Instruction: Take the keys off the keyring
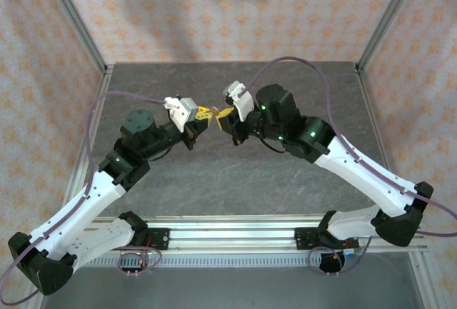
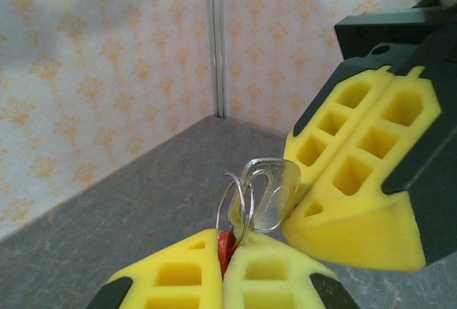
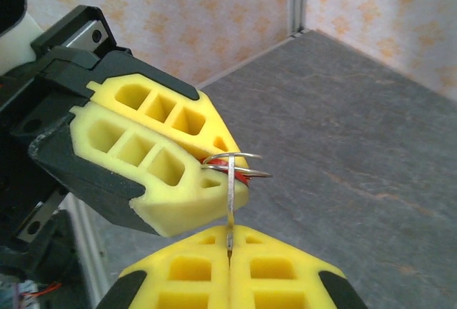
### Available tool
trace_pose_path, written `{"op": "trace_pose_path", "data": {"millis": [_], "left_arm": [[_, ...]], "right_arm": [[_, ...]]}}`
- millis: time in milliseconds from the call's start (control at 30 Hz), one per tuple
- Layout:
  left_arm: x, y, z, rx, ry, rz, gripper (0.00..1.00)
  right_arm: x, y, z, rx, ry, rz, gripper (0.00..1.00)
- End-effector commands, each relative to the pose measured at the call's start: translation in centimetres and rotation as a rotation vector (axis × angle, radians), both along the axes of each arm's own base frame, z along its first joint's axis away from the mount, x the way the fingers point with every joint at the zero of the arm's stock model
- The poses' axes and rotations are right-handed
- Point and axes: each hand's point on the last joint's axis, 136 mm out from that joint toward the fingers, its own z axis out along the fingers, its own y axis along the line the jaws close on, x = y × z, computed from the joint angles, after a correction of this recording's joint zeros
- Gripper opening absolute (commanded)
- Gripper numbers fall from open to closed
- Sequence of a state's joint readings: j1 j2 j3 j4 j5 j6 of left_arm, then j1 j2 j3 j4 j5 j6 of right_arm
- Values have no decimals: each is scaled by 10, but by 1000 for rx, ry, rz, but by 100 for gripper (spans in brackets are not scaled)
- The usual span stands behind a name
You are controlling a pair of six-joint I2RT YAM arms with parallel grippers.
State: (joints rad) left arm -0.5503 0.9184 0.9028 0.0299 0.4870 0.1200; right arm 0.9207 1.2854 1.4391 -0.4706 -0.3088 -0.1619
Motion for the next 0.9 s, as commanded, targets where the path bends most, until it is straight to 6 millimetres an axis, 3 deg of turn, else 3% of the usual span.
{"op": "trace_pose_path", "data": {"millis": [0, 500, 867], "left_arm": [[-5, -3, 30, -57, -48, -22, 0], [-5, -5, 28, -58, -22, -29, 0], [-4, -4, 27, -56, -8, -22, 0]], "right_arm": [[-8, 1, -13, -134, -80, 6, 0], [-18, 21, -43, -435, -408, -7, 0], [-39, 34, -77, -594, -607, 130, 0]]}}
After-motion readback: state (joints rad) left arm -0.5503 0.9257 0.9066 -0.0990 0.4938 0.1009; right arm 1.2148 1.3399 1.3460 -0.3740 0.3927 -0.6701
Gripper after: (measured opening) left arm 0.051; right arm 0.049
